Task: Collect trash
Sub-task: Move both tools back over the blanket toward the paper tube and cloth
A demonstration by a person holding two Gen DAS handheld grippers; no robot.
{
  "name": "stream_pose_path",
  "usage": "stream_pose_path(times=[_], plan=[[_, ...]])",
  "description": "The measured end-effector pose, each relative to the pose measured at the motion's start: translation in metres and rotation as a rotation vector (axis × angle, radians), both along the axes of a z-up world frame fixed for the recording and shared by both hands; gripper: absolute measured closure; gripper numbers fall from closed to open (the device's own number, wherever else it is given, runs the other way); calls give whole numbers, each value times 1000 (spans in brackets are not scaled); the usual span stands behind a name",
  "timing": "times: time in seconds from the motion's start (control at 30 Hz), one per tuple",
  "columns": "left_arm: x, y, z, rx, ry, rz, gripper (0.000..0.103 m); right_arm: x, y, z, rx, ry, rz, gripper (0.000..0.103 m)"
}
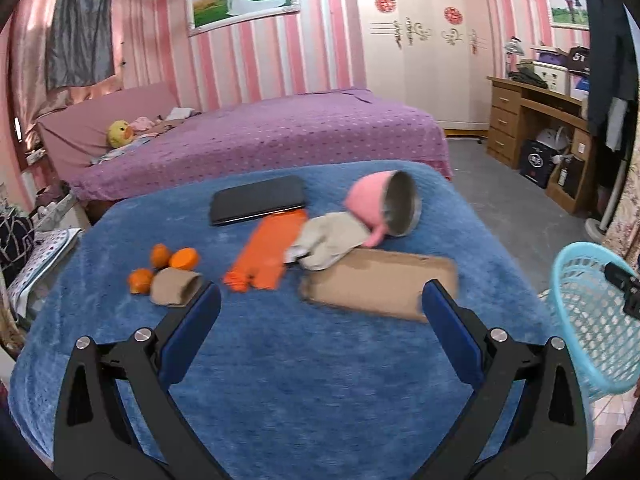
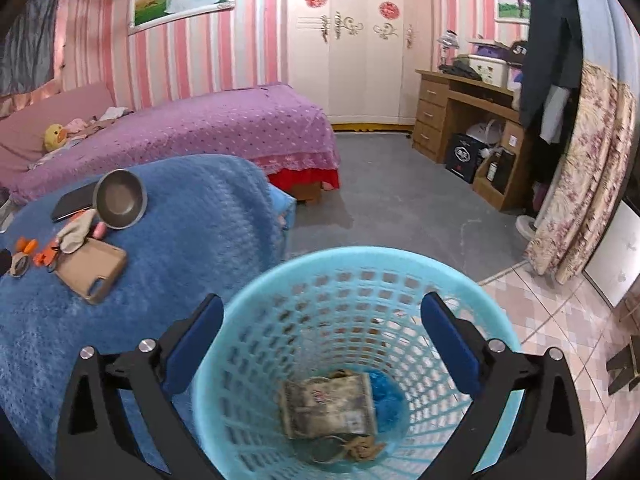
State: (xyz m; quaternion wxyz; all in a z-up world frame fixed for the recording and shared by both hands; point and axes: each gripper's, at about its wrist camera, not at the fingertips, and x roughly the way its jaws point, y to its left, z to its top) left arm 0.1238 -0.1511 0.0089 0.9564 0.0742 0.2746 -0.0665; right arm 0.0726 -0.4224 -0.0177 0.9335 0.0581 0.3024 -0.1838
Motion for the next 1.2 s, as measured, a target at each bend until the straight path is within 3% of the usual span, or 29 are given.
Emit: stream_pose_path(times=[0.17,0.43,0.87,1.0,1.2], plan=[[10,34,-21,0,46,32,6,13,33,2,-33,0,46,6],[26,77,-24,-14,39,88,6,37,78,2,-23,6,110,6],[60,157,-39,-61,122,213,6,76,162,-9,-50,25,232,6],[74,172,-48,-54,172,244,6,85,179,-10,-65,33,252,6],[98,174,-56,-67,221,211,6,104,188,-10,-65,49,268,6]])
